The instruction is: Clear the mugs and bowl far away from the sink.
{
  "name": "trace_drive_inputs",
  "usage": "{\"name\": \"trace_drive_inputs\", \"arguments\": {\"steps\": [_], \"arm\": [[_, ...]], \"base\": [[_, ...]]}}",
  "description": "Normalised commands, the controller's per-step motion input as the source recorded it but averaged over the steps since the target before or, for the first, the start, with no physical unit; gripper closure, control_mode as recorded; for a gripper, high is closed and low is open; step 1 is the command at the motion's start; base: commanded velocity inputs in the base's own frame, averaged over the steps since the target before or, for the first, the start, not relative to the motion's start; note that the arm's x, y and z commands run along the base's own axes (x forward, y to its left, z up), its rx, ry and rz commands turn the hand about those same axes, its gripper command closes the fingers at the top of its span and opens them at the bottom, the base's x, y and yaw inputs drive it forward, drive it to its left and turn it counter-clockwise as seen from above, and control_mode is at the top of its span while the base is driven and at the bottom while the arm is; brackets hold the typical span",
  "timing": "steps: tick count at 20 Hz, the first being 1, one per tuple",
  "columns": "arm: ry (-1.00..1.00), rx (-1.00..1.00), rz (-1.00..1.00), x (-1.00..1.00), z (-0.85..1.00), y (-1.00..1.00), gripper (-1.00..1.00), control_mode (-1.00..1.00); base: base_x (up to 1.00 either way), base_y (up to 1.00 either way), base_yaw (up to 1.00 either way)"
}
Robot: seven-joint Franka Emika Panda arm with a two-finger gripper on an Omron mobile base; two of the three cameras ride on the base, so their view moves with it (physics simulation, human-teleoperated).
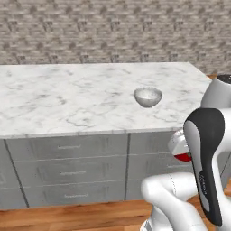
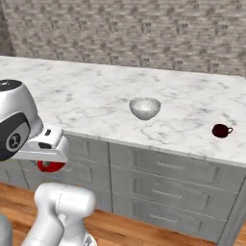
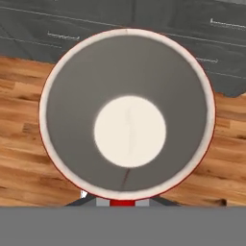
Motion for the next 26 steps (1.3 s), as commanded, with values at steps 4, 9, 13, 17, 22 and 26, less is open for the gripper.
{"name": "trace_drive_inputs", "arguments": {"steps": [4, 9, 13, 17, 22, 26], "arm": [[0.00, 0.00, 0.00, 0.00, 0.00, 0.00, 1.00, 1.00], [0.00, 0.00, 0.00, 0.00, 0.00, 0.00, 1.00, 1.00], [0.00, 0.00, 0.00, 0.00, 0.00, 0.00, 1.00, 1.00], [0.00, 0.00, 0.00, 0.00, 0.00, 0.00, 1.00, 1.00], [0.00, 0.00, 0.00, 0.00, 0.00, 0.00, 1.00, 1.00], [0.00, 0.00, 0.00, 0.00, 0.00, 0.00, 1.00, 1.00]], "base": [[0.38, -0.17, -0.38], [0.56, -0.10, -0.34], [0.34, -0.38, -0.34], [0.32, -0.42, -0.31], [0.83, -0.04, -0.20], [0.88, -0.17, -0.16]]}}
